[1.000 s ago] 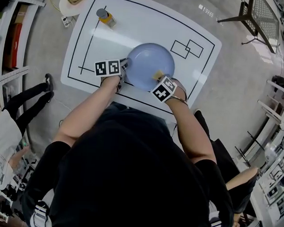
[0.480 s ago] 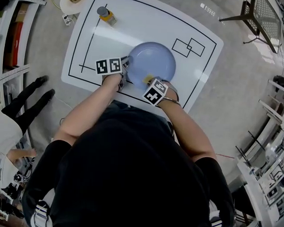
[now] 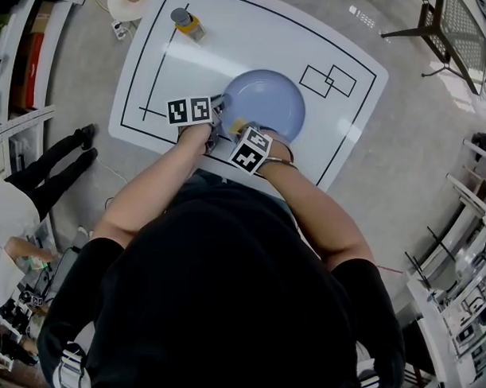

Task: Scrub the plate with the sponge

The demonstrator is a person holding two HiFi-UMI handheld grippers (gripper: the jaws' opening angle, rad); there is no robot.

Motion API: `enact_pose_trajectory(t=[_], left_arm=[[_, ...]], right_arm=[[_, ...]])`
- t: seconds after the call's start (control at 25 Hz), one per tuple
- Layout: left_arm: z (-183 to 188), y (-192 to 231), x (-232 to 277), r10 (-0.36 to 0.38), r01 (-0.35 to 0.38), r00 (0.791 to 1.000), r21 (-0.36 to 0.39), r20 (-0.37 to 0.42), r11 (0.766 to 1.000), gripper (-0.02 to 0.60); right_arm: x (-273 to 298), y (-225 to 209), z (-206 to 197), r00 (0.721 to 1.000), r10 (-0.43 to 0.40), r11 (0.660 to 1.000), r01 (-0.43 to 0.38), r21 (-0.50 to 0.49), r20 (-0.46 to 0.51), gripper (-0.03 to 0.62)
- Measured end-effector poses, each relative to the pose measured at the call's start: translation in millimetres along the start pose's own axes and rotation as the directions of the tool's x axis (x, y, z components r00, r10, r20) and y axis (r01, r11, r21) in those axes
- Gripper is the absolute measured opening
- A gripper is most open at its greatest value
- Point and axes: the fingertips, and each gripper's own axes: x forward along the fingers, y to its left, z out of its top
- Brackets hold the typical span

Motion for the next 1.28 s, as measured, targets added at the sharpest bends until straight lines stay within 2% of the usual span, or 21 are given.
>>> enact_pose_trajectory(t=[0.24,0.56,0.92,1.28], left_arm=[[-2,4,-3,0.004,-0.004,1.000,0.001,-0.007,1.000,0.043],[-3,5,-5,0.009,-0.009,1.000,0.034,-0.020,0.999,0.032],[-6,6,-5,0.002,-0.001,1.000,0.024,-0.023,1.000,0.025],[-5,1,-4,-0.006,0.008,1.000,0.042,-0.030,0.999,0.026]], right_arm=[[2,-16,25,0.999,-0.004,1.000,0.003,0.009,0.052,0.028],[1,-34,40,0.993,-0.075,0.997,0.073,0.023,0.092,0.028],[-22,-30,23,0.986,-0.117,0.992,0.109,0.070,0.120,0.028],[-20,-40,-7,0.986,-0.154,0.987,0.151,0.060,0.058,0.028]])
